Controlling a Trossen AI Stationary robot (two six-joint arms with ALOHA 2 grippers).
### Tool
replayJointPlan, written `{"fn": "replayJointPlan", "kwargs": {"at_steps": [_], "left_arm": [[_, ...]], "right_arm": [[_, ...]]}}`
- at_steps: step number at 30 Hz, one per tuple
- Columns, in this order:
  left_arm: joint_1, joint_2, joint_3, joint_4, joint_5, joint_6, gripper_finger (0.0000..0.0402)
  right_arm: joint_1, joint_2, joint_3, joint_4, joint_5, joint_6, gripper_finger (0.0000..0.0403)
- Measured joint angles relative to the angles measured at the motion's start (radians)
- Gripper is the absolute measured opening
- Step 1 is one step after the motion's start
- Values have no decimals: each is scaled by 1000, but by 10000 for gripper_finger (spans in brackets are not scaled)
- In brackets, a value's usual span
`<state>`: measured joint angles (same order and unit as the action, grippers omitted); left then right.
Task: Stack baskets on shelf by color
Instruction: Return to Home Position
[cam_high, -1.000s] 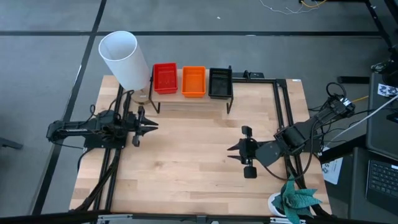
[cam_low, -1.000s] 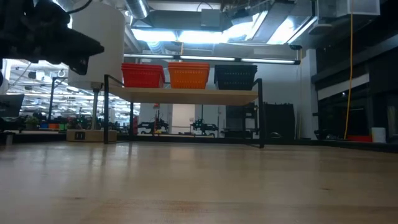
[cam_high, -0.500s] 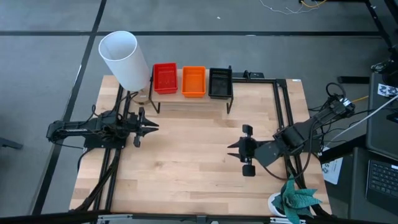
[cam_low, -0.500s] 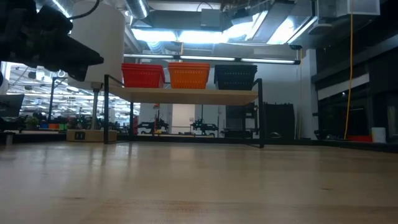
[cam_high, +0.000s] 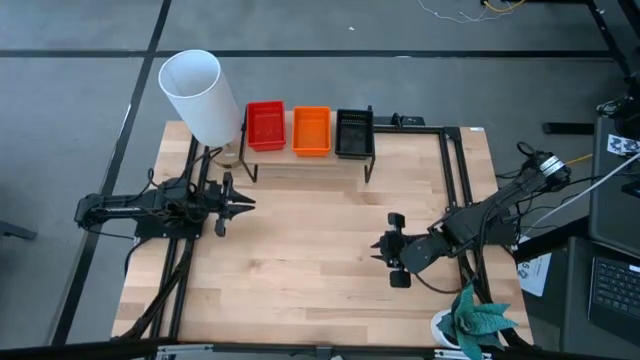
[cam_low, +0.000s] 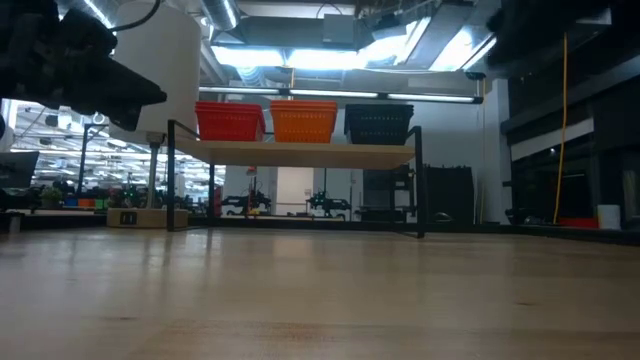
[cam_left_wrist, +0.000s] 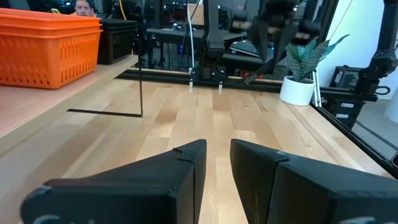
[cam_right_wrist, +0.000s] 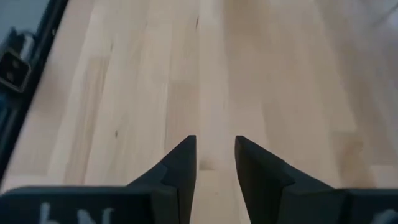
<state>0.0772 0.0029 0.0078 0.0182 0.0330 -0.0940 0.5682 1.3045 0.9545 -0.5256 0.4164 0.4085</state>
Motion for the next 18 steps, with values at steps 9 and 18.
{"fn": "replayJointPlan", "kwargs": {"at_steps": [9, 18], "left_arm": [[0, 0, 0, 0, 0, 0, 66], [0, 0, 0, -1, 1, 0, 66]], "right_arm": [[-3, -3, -218, 234, -178, -49, 110], [-136, -115, -379, 383, -202, -127, 110]]}}
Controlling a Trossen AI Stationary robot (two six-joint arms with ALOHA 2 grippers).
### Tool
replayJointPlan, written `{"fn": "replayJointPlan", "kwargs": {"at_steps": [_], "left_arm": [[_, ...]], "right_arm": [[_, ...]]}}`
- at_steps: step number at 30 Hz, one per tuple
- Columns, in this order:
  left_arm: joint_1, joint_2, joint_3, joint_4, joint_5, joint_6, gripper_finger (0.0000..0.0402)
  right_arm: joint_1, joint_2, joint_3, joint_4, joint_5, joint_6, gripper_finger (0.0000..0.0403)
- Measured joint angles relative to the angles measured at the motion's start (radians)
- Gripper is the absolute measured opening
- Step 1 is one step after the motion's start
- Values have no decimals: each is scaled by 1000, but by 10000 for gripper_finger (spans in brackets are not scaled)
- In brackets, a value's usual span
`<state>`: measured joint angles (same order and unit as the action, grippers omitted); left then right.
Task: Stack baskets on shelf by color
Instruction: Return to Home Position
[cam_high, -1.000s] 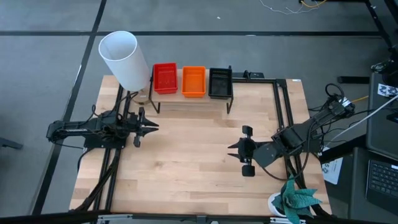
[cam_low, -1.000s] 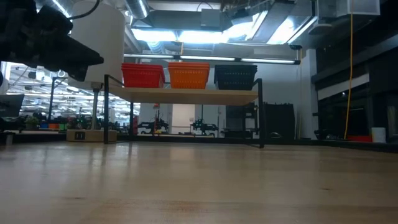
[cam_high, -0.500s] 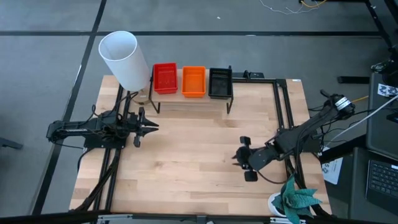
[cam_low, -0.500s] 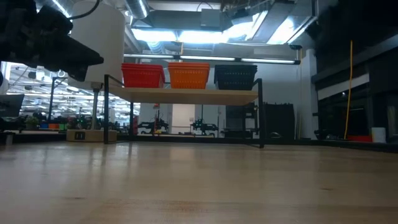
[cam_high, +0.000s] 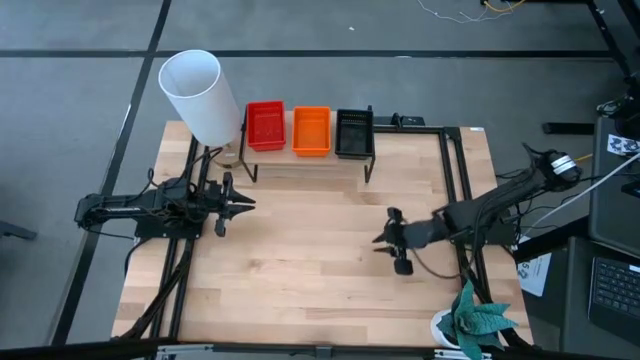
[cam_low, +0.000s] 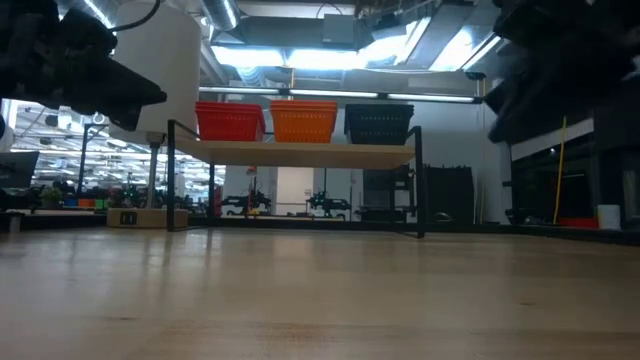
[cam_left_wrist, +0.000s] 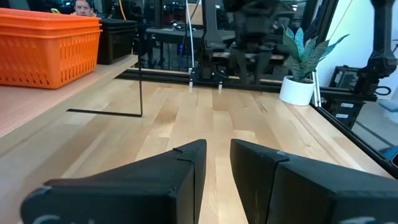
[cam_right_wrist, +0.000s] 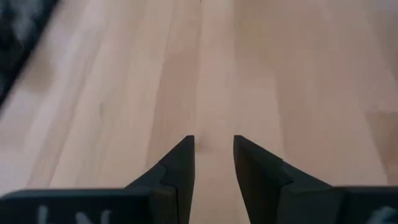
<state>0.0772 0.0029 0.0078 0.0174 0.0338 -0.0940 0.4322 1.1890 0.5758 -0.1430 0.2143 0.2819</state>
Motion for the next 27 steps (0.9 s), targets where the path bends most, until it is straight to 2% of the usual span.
{"fn": "replayJointPlan", "kwargs": {"at_steps": [5, 8, 15, 22, 27], "left_arm": [[0, 0, 0, 0, 1, 0, 66], [0, 0, 0, 0, 1, 0, 66], [0, 0, 0, 0, 1, 0, 66], [0, 0, 0, 0, 1, 0, 66], [0, 0, 0, 0, 1, 0, 66]], "right_arm": [[-66, -184, -241, 261, -8, -57, 110], [-79, -332, -353, 314, -5, -113, 110], [-79, -652, -469, 272, -7, -249, 110], [-79, -916, -473, 94, -6, -339, 110], [-79, -1095, -473, 19, -38, -337, 110]]}}
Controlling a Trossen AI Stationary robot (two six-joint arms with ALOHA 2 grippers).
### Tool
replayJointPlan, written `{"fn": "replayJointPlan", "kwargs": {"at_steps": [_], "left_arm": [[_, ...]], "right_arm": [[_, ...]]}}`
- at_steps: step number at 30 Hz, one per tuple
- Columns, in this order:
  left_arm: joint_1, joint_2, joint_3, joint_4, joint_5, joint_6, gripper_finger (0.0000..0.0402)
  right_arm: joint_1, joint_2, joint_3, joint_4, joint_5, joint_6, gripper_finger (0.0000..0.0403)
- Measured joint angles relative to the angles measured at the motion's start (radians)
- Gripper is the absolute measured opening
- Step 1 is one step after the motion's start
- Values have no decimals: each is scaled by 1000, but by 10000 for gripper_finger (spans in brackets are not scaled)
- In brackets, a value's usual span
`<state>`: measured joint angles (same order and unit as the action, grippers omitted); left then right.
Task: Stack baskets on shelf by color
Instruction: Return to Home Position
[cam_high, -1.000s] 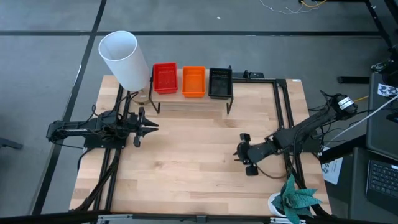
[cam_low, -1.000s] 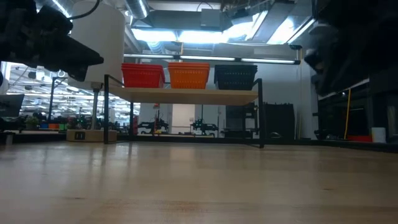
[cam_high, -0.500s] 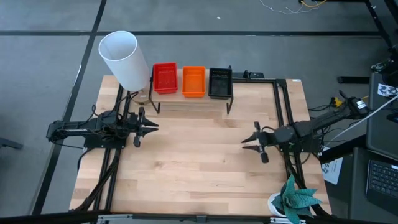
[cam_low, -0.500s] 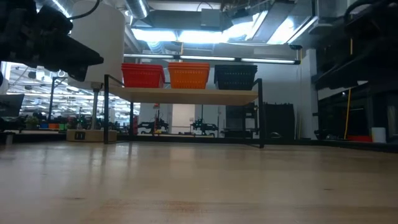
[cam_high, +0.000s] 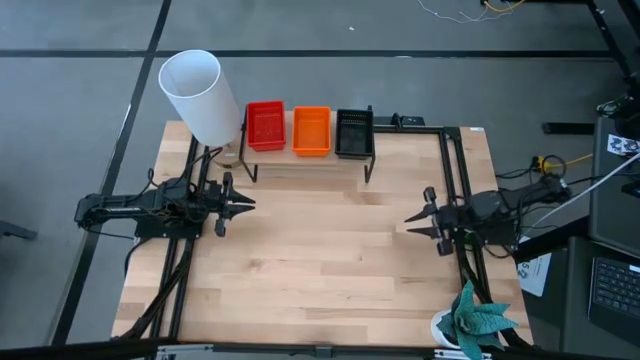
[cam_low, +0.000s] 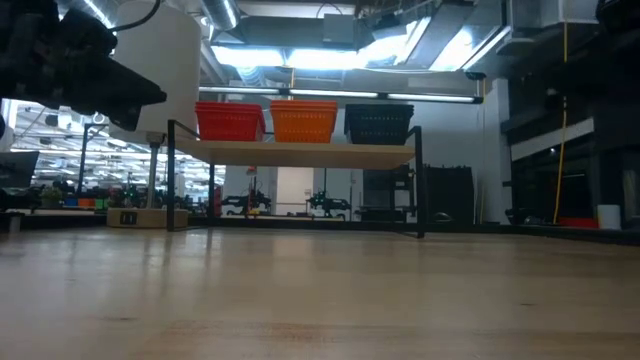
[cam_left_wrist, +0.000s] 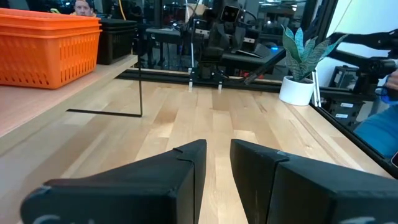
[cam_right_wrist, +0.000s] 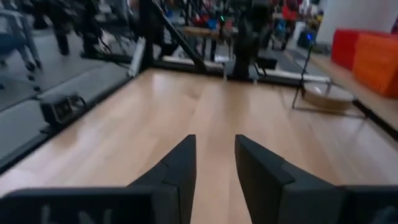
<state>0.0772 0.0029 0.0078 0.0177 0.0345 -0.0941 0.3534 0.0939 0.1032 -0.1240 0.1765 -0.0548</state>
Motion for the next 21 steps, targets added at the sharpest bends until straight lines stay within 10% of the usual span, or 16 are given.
{"fn": "replayJointPlan", "kwargs": {"at_steps": [21], "left_arm": [[0, 1, -1, 5, 1, 0, 66]], "right_arm": [[-69, -88, -96, 169, -57, -183, 110]]}}
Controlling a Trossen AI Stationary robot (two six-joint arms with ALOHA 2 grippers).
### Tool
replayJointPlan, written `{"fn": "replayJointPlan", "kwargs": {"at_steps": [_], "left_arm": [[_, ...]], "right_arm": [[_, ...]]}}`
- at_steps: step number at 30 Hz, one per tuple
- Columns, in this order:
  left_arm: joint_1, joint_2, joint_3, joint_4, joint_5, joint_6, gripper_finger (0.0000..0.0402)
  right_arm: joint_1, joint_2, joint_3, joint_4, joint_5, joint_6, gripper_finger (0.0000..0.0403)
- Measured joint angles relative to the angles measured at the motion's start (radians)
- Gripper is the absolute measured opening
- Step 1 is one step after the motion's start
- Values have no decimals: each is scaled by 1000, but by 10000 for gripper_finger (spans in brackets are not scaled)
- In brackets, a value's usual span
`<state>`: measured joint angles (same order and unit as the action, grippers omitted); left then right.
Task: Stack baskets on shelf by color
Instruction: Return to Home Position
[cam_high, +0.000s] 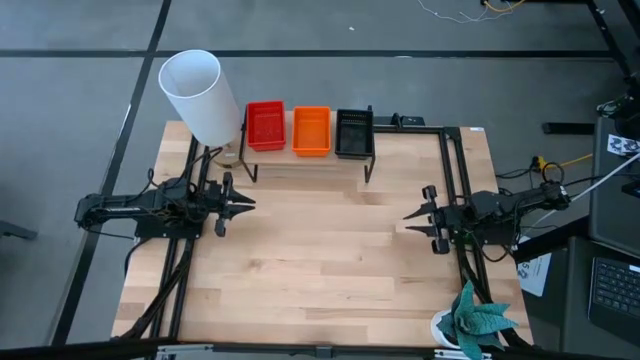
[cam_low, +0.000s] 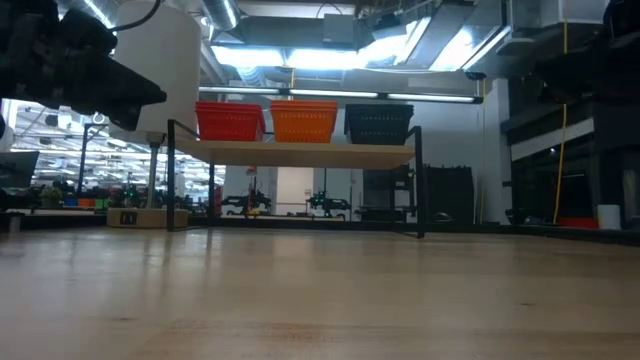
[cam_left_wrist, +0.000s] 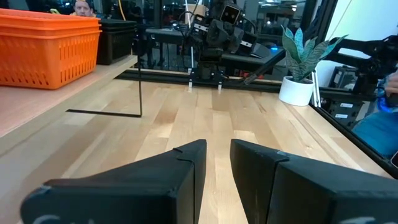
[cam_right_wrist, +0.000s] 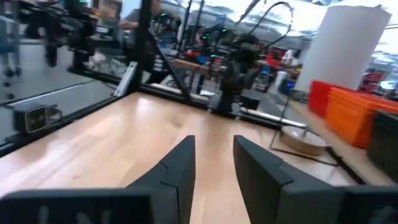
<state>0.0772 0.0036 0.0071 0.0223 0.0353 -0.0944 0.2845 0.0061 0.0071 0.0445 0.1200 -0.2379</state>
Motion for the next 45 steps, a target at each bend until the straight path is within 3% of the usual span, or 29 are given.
{"fn": "replayJointPlan", "kwargs": {"at_steps": [7, 17, 29, 45], "left_arm": [[0, 0, 0, 0, 0, 0, 66], [0, 0, 0, 0, 0, 0, 66], [0, 0, 0, 1, -1, 0, 66], [0, 0, 0, 1, -1, 0, 66]], "right_arm": [[-4, 4, 0, -18, -111, 33, 110], [-7, 4, 0, -19, -115, 41, 110], [-149, 5, 0, -19, -121, 40, 110], [-151, 5, 0, -23, -124, 39, 110]]}}
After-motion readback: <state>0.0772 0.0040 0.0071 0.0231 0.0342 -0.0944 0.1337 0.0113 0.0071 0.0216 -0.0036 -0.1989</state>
